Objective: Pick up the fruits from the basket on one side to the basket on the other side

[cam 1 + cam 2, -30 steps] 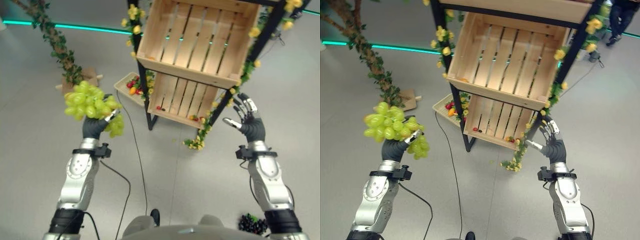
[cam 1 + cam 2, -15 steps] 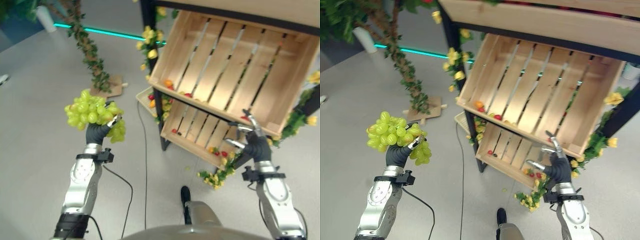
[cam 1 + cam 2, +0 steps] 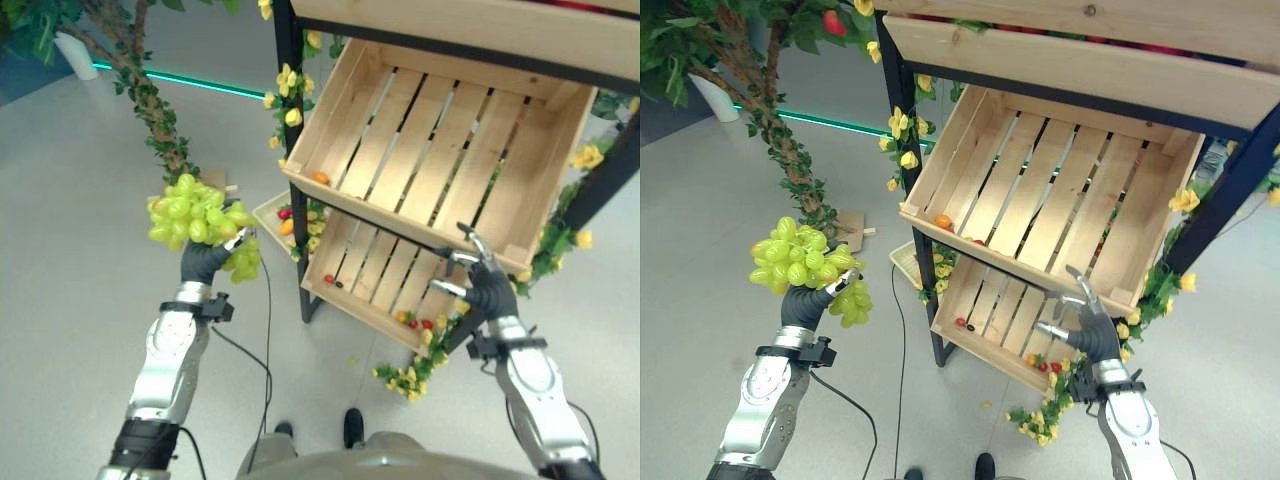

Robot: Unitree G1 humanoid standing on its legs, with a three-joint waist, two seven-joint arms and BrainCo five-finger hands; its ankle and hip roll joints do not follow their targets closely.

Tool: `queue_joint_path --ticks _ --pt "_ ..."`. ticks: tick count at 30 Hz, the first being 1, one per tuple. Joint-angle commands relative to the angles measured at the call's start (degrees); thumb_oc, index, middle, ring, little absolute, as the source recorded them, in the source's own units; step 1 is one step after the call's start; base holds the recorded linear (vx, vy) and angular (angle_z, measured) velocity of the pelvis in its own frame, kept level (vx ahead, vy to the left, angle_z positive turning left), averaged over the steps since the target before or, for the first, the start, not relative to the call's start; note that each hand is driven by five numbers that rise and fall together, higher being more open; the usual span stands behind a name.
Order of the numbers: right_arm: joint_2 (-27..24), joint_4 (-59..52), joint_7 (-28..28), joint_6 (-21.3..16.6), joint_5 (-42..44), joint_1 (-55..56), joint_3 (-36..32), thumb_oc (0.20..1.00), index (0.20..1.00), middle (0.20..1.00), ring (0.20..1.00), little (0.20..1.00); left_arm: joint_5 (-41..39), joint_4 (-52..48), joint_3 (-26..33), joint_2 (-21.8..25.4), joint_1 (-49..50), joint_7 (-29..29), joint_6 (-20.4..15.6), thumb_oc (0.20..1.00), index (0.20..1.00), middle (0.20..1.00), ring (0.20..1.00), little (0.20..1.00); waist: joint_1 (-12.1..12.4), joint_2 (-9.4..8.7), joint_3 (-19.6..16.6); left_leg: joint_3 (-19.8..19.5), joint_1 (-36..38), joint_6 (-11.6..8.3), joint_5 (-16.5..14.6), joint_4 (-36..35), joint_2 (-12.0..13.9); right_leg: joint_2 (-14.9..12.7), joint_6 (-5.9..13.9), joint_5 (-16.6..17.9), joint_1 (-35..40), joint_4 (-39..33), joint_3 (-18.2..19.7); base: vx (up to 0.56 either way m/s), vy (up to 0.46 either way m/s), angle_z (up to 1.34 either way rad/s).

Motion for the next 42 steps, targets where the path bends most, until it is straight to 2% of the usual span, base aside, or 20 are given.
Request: queue_joint_path --ticks 1,2,5,8,9,11,12,13,14,15,16,18,19,22,23,27,29,33,42 --pt "-1.43 1.31 -1.70 -1.68 2.60 -6.77 -5.96 1.000 1.000 1.000 1.000 1.000 2.30 -8.02 4.07 3.12 -0.14 0.22 -4.28 0.200 0.200 0.200 0.200 0.200 0.22 -2.36 -0.87 1.11 5.16 -2.58 4.74 -6.16 -0.16 -3.22 5.21 -5.95 9.09 -3.94 4.07 0.07 0.172 -0.48" --pt "-0.85 1.19 -1.55 -1.34 2.35 -6.12 -6.38 1.000 1.000 1.000 1.000 1.000 2.35 -8.14 3.71 3.19 -0.01 -0.04 -4.17 0.200 0.200 0.200 0.200 0.200 -0.20 -2.73 -1.50 2.93 6.27 -1.54 4.10 -7.35 -0.89 -4.54 6.37 -5.70 8.66 -3.19 4.47 0.08 0.243 -0.30" --pt "-0.18 1.29 -1.21 -0.90 1.67 -6.47 -6.07 1.000 1.000 1.000 1.000 1.000 2.61 -8.85 3.97 3.91 0.40 -0.39 -4.03 0.200 0.200 0.200 0.200 0.200 -0.17 -3.04 -1.77 5.56 6.58 0.18 2.68 -7.20 -2.15 -6.44 8.19 -5.24 6.92 -1.56 5.85 0.05 0.276 -0.35" --pt "0.26 1.56 -1.53 -0.74 0.77 -7.14 -5.67 1.000 1.000 1.000 1.000 1.000 2.62 -9.14 3.95 4.22 0.10 -0.21 -4.22 0.200 0.200 0.200 0.200 0.200 -0.12 -3.05 -1.47 7.95 6.48 1.22 1.72 -6.93 -3.07 -8.18 10.02 -4.26 5.04 -0.50 6.71 -0.02 0.220 -0.53" --pt "0.27 1.56 -1.54 -0.74 0.75 -7.17 -5.66 1.000 1.000 1.000 1.000 1.000 2.62 -9.10 3.95 4.23 0.07 -0.21 -4.25 0.200 0.200 0.200 0.200 0.200 0.02 -3.09 -1.49 8.13 6.43 1.28 1.67 -6.86 -3.10 -8.21 10.09 -4.26 4.94 -0.47 6.89 -0.04 0.220 -0.60" --pt "0.61 2.02 -1.95 -0.76 0.08 -8.26 -5.47 1.000 1.000 1.000 1.000 1.000 2.75 -9.69 3.90 4.63 -0.11 -0.11 -4.60 0.200 0.200 0.200 0.200 0.200 0.16 -2.95 -0.87 10.51 5.91 1.95 0.77 -6.11 -4.15 -10.59 12.17 -2.04 3.00 -0.55 7.22 -0.09 0.250 -0.77" --pt "1.03 2.23 -2.44 -0.91 0.07 -9.09 -5.05 1.000 1.000 1.000 1.000 1.000 2.61 -10.05 4.09 4.72 0.03 0.34 -4.79 0.200 0.200 0.200 0.200 0.200 0.46 -2.83 -0.14 11.81 5.84 2.00 0.86 -5.84 -4.09 -11.88 12.58 -0.48 1.79 -0.34 5.52 -0.10 0.166 -0.78" --pt "1.35 2.65 -2.46 -0.86 0.22 -9.72 -4.63 1.000 1.000 1.000 1.000 1.000 2.60 -10.08 4.50 4.92 0.39 0.62 -5.05 0.200 0.200 0.200 0.200 0.200 1.12 -2.56 0.03 12.99 5.80 1.97 0.43 -5.76 -3.45 -12.74 12.65 -0.46 1.16 -0.35 2.69 -0.08 0.089 -0.66" --pt "1.35 2.66 -2.46 -0.87 0.22 -9.73 -4.62 1.000 1.000 1.000 1.000 1.000 2.60 -10.08 4.50 4.92 0.39 0.62 -5.05 0.200 0.200 0.200 0.200 0.200 1.13 -2.55 0.03 13.00 5.79 1.96 0.41 -5.73 -3.43 -12.73 12.64 -0.47 1.15 -0.34 2.70 -0.13 0.119 -0.91" --pt "1.86 2.83 -2.89 -0.93 -0.21 -10.69 -3.52 1.000 1.000 1.000 1.000 1.000 2.90 -10.22 5.61 5.40 1.06 0.85 -4.81 0.200 0.200 0.200 0.200 0.200 3.74 -1.18 0.28 15.50 5.45 1.15 0.68 -5.78 -1.79 -15.79 10.93 -2.12 1.19 1.12 -11.15 -0.13 0.128 -0.75" --pt "1.93 2.74 -2.69 -0.85 -0.35 -10.51 -3.19 1.000 1.000 1.000 1.000 1.000 2.78 -10.22 6.06 5.58 1.18 0.85 -4.96 0.200 0.200 0.200 0.200 0.200 3.78 -1.11 0.19 16.26 5.37 1.14 1.07 -6.16 -1.59 -15.97 10.91 -2.75 2.21 2.58 -12.90 -0.16 0.147 -1.32" --pt "1.73 2.37 -2.14 -0.67 -1.00 -10.08 -3.30 1.000 1.000 1.000 1.000 1.000 2.82 -9.97 6.26 5.51 1.26 0.80 -5.11 0.200 0.200 0.200 0.200 0.200 3.63 -1.40 0.13 16.58 5.67 1.68 1.24 -6.46 -1.71 -14.96 10.55 -4.79 3.81 6.38 -11.97 -0.08 0.038 -0.93" --pt "1.51 1.98 -1.88 -0.67 -1.61 -9.64 -3.45 1.000 1.000 1.000 1.000 1.000 3.25 -10.10 6.53 5.31 1.49 0.99 -4.92 0.200 0.200 0.200 0.200 0.200 4.43 -1.79 -0.19 17.05 5.85 1.80 0.99 -6.43 -1.76 -14.40 10.71 -6.32 5.32 6.99 -11.86 -0.08 -0.032 -0.01" --pt "1.60 1.40 -1.73 -0.54 -1.42 -9.00 -3.73 1.000 1.000 1.000 1.000 1.000 3.47 -10.24 7.03 4.73 2.16 1.30 -4.92 0.200 0.200 0.200 0.200 0.200 5.04 -2.76 -1.14 18.03 5.77 1.49 1.50 -7.30 -1.88 -13.95 10.77 -5.37 7.10 1.85 -11.27 -0.03 -0.083 -0.24" --pt "1.78 0.63 -1.47 -0.67 -1.42 -7.59 -4.20 1.000 1.000 1.000 1.000 1.000 3.69 -10.24 7.76 3.92 2.57 1.90 -4.98 0.200 0.200 0.200 0.200 0.200 4.93 -2.96 -1.60 18.63 6.00 1.15 1.92 -7.92 -1.15 -13.82 10.93 -4.42 7.47 -0.32 -11.26 -0.01 -0.126 -0.52" --pt "2.49 -1.93 -0.05 -0.69 -1.73 -2.98 -5.64 1.000 1.000 1.000 1.000 1.000 4.38 -10.25 8.79 2.67 3.34 2.42 -4.85 0.200 0.200 0.200 0.200 0.200 3.46 -3.12 -1.71 18.74 6.26 0.18 3.06 -9.03 -0.03 -12.82 10.62 -4.32 8.28 -2.49 -11.31 -0.03 -0.121 -0.10" --pt "3.64 -3.41 1.62 -0.90 -1.02 1.76 -6.68 1.000 1.000 1.000 1.000 1.000 5.05 -9.80 9.27 2.27 3.32 2.76 -4.82 0.200 0.200 0.200 0.200 0.200 1.68 -3.17 -1.17 18.19 6.43 -0.57 4.42 -10.44 0.82 -11.64 9.95 -4.83 8.06 -2.72 -10.74 -0.05 -0.105 0.06" --pt "4.43 -4.12 3.44 -1.00 -0.10 5.92 -7.71 1.000 1.000 1.000 1.000 1.000 5.67 -9.27 10.05 1.62 3.35 3.00 -4.82 0.200 0.200 0.200 0.200 0.200 -0.12 -3.03 -0.92 17.67 6.48 -1.50 5.84 -12.17 1.70 -10.62 9.26 -5.26 8.05 -3.34 -10.98 -0.04 -0.071 0.09" --pt "3.87 -3.84 3.25 -1.09 -0.45 6.05 -7.48 1.000 1.000 1.000 1.000 1.000 6.00 -9.34 11.04 1.03 4.48 3.78 -5.31 0.200 0.200 0.200 0.200 0.200 -0.90 -2.47 -1.72 18.33 7.77 -1.80 6.27 -13.56 2.46 -10.00 8.89 -4.77 9.44 -5.89 -10.10 -0.01 -0.020 -0.02"
